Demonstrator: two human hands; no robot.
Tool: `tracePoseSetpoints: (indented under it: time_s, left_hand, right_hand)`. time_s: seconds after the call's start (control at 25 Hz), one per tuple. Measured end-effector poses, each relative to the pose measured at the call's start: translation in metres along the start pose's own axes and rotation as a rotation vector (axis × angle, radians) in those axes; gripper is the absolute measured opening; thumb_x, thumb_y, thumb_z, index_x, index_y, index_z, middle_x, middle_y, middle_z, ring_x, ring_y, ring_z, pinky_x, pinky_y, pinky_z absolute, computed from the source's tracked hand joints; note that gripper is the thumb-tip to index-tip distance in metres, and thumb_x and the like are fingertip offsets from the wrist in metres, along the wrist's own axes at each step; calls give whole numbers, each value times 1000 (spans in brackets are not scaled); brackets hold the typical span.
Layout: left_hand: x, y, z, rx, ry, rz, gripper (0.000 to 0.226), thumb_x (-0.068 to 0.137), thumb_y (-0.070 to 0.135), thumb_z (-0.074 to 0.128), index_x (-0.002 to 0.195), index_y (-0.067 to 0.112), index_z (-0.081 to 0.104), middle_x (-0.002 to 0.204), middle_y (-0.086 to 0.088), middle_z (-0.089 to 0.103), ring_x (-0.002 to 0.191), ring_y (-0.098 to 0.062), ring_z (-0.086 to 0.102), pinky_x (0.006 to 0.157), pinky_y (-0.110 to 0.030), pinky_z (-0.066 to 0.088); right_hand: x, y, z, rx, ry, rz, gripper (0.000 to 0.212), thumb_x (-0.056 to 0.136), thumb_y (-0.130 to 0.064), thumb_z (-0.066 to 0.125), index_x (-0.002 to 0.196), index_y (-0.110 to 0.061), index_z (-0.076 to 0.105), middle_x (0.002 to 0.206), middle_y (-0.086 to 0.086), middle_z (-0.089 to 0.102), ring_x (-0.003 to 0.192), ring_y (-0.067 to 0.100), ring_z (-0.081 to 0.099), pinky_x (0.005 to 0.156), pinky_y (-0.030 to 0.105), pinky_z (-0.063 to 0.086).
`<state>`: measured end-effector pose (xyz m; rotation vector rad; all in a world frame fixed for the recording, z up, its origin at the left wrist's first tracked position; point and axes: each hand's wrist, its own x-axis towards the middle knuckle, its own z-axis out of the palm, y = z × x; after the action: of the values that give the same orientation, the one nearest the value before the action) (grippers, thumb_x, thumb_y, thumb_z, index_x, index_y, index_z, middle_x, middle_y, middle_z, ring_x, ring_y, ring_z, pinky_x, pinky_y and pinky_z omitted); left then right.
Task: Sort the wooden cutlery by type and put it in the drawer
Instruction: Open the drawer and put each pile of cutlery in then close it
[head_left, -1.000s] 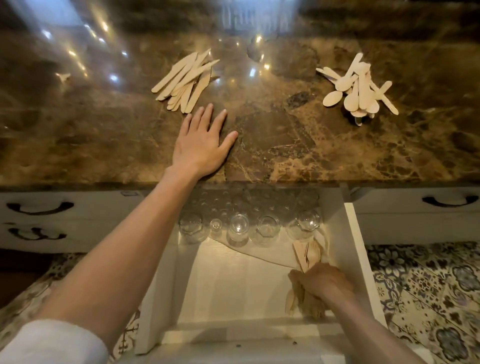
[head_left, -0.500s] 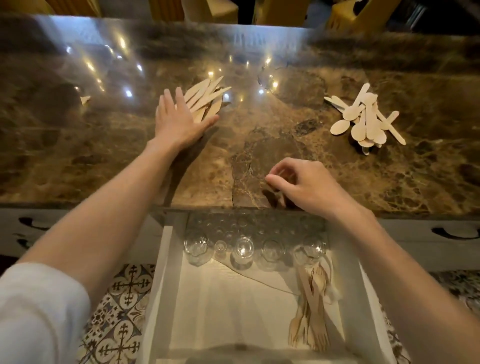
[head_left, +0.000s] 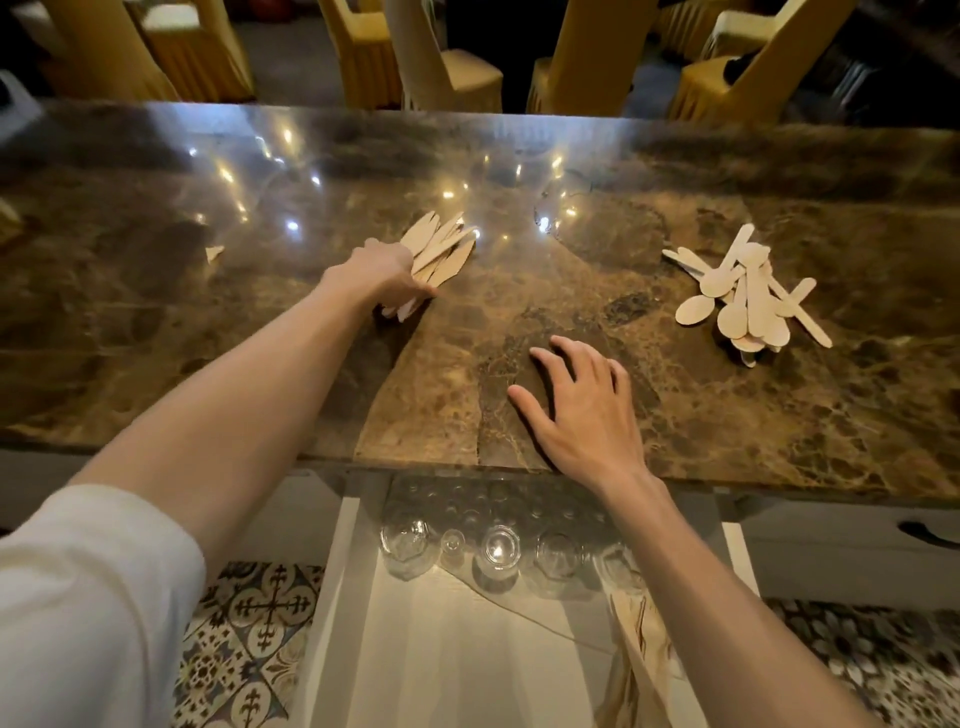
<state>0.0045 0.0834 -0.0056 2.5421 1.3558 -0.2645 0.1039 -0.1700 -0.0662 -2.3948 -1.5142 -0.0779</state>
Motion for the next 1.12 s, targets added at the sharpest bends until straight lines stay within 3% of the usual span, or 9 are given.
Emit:
tracePoseSetpoints:
  time_s: [0.08,0.2,0.32,0.48,0.6,0.8,0.96,1.04,1.12]
  left_hand:
    - [1,4,-8,24,-10,34,46,86,40,60,115,5,51,92,-6,49,85,-23,50,70,-35,42]
    - [-2,19,-13,121,-62,24,45,86,39,61,116,6,52,99,-8,52,90,-24,52,63,-30,38]
    - [1,31,-9,50,-56,-65,55,87,31,59,130,1,42,116,-14,52,100,-28,54,70,-30,41]
    - [4,32,-1,-22,48,-104,46,86,21,56,127,2,47,108,-14,52,96,-28,52,75,-35,44]
    - [4,33,8,110,152,-48,44,87,20,54,125,0,44,123,-20,48,112,-36,45,90,-46,41]
    - [4,22,21,202,254,110,30,90,23,46,113,3,46,113,-18,55,101,-34,50,87,-48,38]
    - [-15,34,31,-212,372,178,12,91,15,44,101,8,46,100,-10,49,79,-20,46,70,-34,41]
    - [-35,51,33,-705,348,197,3,93,12,43,95,13,44,90,-2,48,73,-14,49,61,-28,45]
    - [-60,72,39,-1141,313,334,5,95,14,43,94,19,45,85,1,52,71,-10,53,63,-24,50]
  right_hand:
    - [-1,0,-1,-7,3,2,56,91,-59,31,134,-25,44,143,-1,39,134,17,29,109,36,18]
    - [-1,1,-2,-1,3,4,56,91,-58,32,134,-26,44,143,-1,39,134,17,28,110,36,18]
    - [-1,2,-2,10,10,1,55,91,-58,34,134,-26,44,142,-1,39,134,17,29,110,36,18]
    - [1,4,0,16,24,6,56,89,-59,34,134,-27,44,142,-2,39,134,16,28,109,37,19]
    - [2,4,1,35,34,7,56,89,-59,34,133,-27,44,142,-1,39,134,16,29,109,38,19]
    - [2,5,3,51,44,10,55,88,-59,35,133,-27,45,141,-2,40,133,16,30,109,38,20]
    - [2,5,1,121,55,5,53,87,-61,40,128,-29,50,138,-6,44,131,13,32,108,33,18]
    - [5,5,-8,343,77,57,51,85,-60,48,123,-28,55,129,-8,52,125,11,40,106,29,19]
    - [7,1,-20,697,107,107,59,79,-60,57,126,-24,51,122,-9,54,116,9,48,107,37,31]
